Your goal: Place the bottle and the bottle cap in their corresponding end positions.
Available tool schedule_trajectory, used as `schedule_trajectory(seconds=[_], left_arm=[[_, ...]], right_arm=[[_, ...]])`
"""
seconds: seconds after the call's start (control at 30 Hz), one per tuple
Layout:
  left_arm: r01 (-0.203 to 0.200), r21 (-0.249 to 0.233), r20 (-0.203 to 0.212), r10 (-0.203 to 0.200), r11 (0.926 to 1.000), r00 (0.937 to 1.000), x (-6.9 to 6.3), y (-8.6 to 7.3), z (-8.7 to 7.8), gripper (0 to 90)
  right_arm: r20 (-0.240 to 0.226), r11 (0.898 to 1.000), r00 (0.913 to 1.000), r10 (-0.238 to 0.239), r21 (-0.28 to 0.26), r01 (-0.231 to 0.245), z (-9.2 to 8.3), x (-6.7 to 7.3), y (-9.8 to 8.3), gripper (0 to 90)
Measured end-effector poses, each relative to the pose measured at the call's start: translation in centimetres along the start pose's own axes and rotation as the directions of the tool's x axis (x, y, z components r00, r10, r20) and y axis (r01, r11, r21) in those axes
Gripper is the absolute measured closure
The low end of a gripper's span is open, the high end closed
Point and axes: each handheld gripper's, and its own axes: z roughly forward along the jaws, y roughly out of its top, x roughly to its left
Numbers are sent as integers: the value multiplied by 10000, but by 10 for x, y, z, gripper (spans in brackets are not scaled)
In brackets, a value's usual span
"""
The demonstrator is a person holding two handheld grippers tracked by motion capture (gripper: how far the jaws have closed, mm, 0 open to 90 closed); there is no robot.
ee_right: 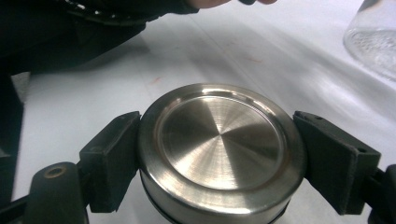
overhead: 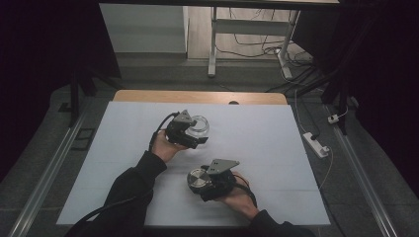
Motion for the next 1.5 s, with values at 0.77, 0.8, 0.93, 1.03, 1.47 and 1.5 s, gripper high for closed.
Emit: schedule_trajectory(seconds=[0.77,0.8,0.93,1.03,1.47,1.5], left_arm=[[273,377,-344,-260,9989,9991,11,-16,28,149],[315,352,-367,-302,9989,9989,12,-16,29,149],[370,328,-494,-353,9988,9982,15,-17,31,149],[417,237,-573,-403,9988,9975,17,-18,34,149],[384,195,-479,-374,9991,9981,19,-21,34,146],[384,195,-479,-374,9991,9981,19,-21,34,144]], right_arm=[[651,9951,9972,373,891,-430,23,-25,-6,180],[651,9949,9970,428,881,-484,23,-25,-6,180],[571,9934,9972,480,1013,-536,24,-26,-6,180],[474,9916,9976,506,1163,-558,24,-26,-6,180],[315,9833,9994,153,1810,-208,23,-19,-7,176],[315,9833,9994,153,1810,-208,23,-19,-7,176]])
